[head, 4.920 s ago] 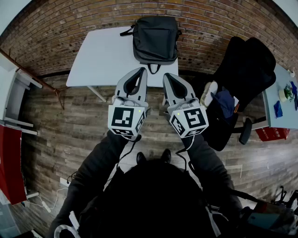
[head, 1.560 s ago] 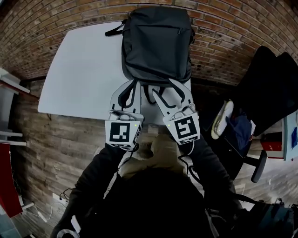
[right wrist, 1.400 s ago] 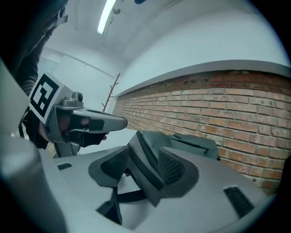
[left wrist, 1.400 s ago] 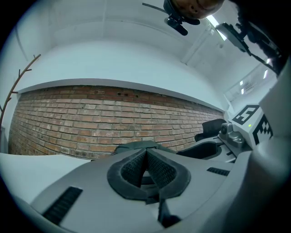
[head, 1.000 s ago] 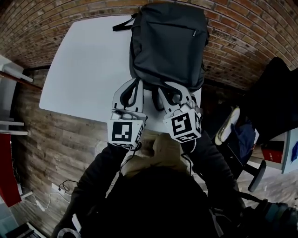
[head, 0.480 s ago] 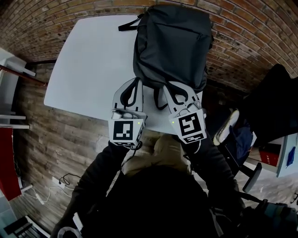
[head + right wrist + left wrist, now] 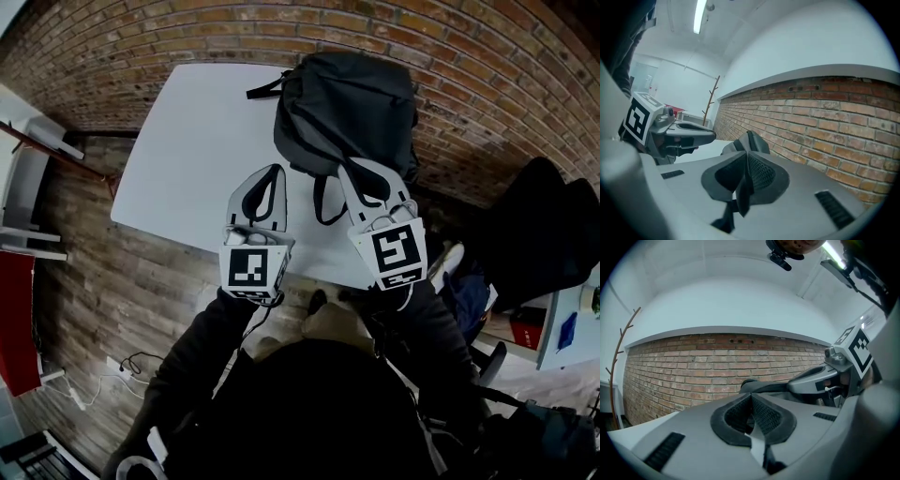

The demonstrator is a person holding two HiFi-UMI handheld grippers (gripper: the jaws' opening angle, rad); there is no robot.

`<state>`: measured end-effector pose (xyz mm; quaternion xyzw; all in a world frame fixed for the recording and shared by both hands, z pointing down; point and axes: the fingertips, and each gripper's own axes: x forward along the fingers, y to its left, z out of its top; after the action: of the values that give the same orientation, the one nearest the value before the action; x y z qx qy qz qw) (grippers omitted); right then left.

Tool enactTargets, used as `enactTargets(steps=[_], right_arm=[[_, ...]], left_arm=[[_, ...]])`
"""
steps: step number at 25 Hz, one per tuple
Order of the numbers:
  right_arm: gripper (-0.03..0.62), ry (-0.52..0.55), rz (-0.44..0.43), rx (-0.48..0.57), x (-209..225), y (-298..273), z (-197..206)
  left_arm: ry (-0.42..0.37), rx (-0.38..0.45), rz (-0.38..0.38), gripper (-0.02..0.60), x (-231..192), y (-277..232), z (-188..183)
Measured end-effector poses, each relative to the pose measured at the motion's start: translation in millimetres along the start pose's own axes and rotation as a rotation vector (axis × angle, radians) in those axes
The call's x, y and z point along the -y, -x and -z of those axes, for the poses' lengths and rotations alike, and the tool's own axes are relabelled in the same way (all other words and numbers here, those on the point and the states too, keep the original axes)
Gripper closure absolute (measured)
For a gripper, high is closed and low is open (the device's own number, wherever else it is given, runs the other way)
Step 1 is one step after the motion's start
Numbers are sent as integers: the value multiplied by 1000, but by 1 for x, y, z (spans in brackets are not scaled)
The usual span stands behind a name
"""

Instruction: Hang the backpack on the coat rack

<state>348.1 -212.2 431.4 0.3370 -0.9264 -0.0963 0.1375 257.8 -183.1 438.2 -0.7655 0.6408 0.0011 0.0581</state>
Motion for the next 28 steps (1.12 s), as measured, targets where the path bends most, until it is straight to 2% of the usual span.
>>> enactTargets(steps=[5, 11, 23, 28], right_arm=[[572, 7, -2, 45, 28, 16, -56], [574, 3, -3, 108, 61, 24, -102], [574, 64, -5, 148, 109, -14, -142], [574, 69, -6, 129, 130, -39, -151]], left_arm=[[-5, 32, 7, 572, 5, -12, -47], [-12, 72, 38, 572, 14, -25, -80], [-21, 102, 45, 572, -7, -75, -95], [-17, 78, 101, 572, -18, -102, -88]])
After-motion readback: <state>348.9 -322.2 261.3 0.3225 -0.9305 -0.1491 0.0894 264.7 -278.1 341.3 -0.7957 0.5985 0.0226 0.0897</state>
